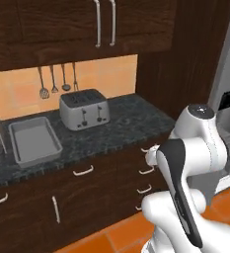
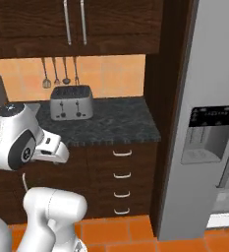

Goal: Place one bell pepper and one fish in each tupperware on the nearby counter, to pack two identical lunches.

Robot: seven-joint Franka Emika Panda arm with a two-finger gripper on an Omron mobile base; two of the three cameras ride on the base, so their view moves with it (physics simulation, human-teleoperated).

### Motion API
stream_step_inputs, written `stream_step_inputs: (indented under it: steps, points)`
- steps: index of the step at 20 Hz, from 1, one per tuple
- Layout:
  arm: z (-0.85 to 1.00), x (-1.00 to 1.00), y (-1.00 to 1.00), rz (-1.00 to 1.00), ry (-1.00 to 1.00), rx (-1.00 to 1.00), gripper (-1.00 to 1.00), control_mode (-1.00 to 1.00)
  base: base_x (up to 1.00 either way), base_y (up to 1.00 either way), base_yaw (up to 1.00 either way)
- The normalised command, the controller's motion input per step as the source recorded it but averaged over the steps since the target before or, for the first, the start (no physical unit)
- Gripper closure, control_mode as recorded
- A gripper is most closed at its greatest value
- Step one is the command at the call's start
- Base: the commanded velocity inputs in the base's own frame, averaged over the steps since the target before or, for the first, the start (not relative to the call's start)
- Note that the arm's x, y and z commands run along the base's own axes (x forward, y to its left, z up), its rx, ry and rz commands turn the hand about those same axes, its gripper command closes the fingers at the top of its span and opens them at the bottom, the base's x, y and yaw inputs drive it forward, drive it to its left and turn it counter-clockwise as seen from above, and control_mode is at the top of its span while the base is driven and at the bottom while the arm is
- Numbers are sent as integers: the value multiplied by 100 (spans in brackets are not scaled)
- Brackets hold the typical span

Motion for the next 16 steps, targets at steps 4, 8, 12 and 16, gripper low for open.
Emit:
stream_step_inputs:
  steps: [4,8,12,16]
  points:
    - [0,0,0,0,0,0,-100,100,-26,-100,53]
    - [0,0,0,0,0,0,-100,100,-36,-100,46]
    - [0,0,0,0,0,0,-100,100,-29,-99,34]
    - [0,0,0,0,0,0,-100,100,-32,-86,0]
